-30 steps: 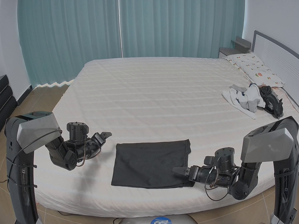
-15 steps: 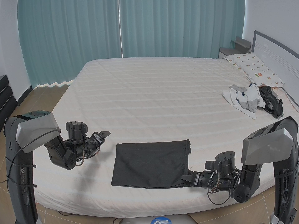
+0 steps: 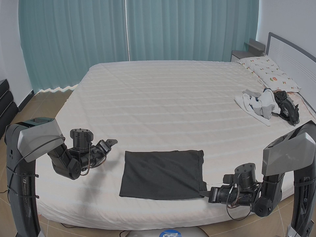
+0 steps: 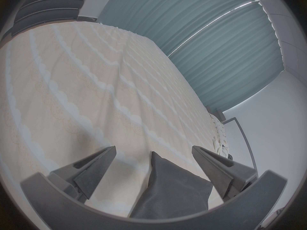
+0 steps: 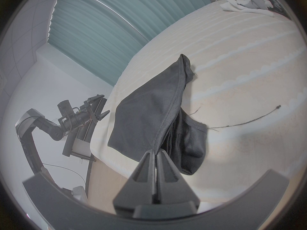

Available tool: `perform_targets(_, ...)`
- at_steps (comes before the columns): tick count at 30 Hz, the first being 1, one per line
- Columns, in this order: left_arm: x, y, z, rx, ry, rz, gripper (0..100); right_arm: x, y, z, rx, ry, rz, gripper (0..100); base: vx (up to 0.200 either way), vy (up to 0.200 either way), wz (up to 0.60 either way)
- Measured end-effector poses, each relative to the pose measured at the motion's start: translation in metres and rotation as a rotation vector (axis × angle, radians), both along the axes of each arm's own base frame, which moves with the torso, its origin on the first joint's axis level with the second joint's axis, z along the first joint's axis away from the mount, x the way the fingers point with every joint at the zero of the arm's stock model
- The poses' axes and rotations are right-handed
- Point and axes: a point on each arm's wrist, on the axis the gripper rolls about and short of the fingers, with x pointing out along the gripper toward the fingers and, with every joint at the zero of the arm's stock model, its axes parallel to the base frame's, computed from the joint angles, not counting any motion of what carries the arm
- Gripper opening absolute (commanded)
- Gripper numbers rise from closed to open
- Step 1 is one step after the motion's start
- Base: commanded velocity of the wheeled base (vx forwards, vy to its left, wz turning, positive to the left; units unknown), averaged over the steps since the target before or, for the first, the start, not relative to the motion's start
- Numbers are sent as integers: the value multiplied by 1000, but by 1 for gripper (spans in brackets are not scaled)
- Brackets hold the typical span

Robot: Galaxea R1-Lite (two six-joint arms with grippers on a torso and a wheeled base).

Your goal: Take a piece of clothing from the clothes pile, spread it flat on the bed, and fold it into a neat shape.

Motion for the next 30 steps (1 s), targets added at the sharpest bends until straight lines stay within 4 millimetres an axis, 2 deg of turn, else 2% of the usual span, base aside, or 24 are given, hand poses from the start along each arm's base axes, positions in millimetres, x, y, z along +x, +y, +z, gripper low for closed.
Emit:
perform_targets(2, 0, 0, 0, 0, 1, 0, 100, -1, -1, -1, -10, -2, 5, 0, 0, 0, 0)
perform_targets(3, 0, 0, -1, 1, 1, 0, 100, -1, -2, -1, -14, -3, 6, 100, 0, 0, 0)
perform_targets(10, 0, 0, -1, 1, 2, -2, 100, 2, -6, -3, -25, -8, -2, 100, 0, 0, 0)
perform_targets(15, 0, 0, -1, 0, 3, -2, 100, 16, -11, 1, -10, -41, -40, 100, 0, 0, 0)
perform_targets(23, 0, -1, -1, 0, 6, -2, 100, 70, -10, 10, 24, -119, -110, 100, 0, 0, 0)
perform_targets(30, 0, -1, -2, -3, 7, 0, 100, 129, -2, 13, 26, -99, -192, 100, 0, 0, 0)
